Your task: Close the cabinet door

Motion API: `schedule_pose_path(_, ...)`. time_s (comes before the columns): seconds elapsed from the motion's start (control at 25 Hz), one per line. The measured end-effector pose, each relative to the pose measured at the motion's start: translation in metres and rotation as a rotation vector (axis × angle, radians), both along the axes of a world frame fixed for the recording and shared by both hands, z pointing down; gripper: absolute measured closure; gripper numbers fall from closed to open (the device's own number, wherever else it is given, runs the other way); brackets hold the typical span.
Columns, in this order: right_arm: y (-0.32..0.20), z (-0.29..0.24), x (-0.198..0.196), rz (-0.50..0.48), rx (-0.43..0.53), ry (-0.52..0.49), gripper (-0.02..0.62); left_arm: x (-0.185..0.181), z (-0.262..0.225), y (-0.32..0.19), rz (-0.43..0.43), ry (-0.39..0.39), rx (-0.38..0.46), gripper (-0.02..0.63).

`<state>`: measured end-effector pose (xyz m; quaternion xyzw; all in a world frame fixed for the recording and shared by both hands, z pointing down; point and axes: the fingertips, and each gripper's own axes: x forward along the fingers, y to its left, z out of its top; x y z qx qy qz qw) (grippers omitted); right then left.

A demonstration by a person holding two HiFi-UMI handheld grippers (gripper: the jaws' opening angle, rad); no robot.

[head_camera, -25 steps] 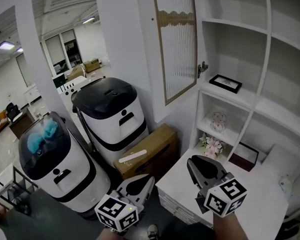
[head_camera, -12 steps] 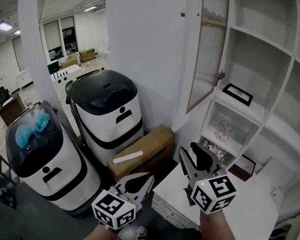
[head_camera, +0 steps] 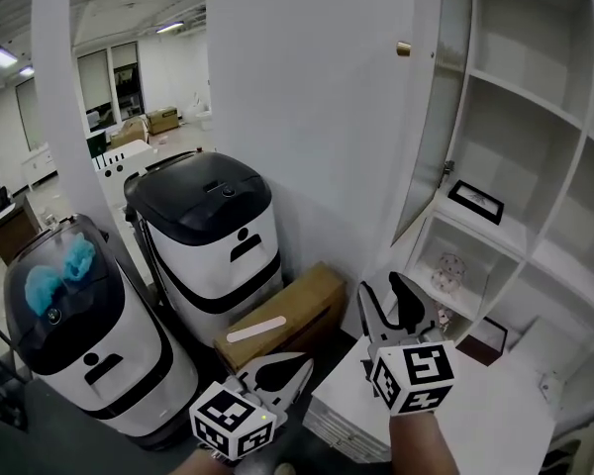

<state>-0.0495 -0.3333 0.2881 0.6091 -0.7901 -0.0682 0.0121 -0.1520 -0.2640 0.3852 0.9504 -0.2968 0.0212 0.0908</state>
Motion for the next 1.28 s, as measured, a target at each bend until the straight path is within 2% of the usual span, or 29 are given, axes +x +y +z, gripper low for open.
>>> schedule_pose_path(0.32,-0.017,-0.012,-0.003,0.098,0.023,0.024,0.414,-0.01,-0.006,-0.004,0.04,0.005,0.024,0.601)
schedule_pose_path(0.48,-0.029,-0.007,-0.002,0.135,0.005,0.046,0.414,-0.009,-0.004,-0.004,0.063,-0.002,0.02,0.601)
schedule_pose_path(1.04,-0.022,-0.007,0.009,0.045,-0.007,-0.007,0.405,0.024,0.004,-0.017,0.146,-0.009,0.006,0.601)
schedule_pose_path(1.28,-0.008,-0.004,0.026,0.023,-0.026,-0.072,0.408,0.044,0.008,-0.017,0.201,-0.015,-0.007,0.601)
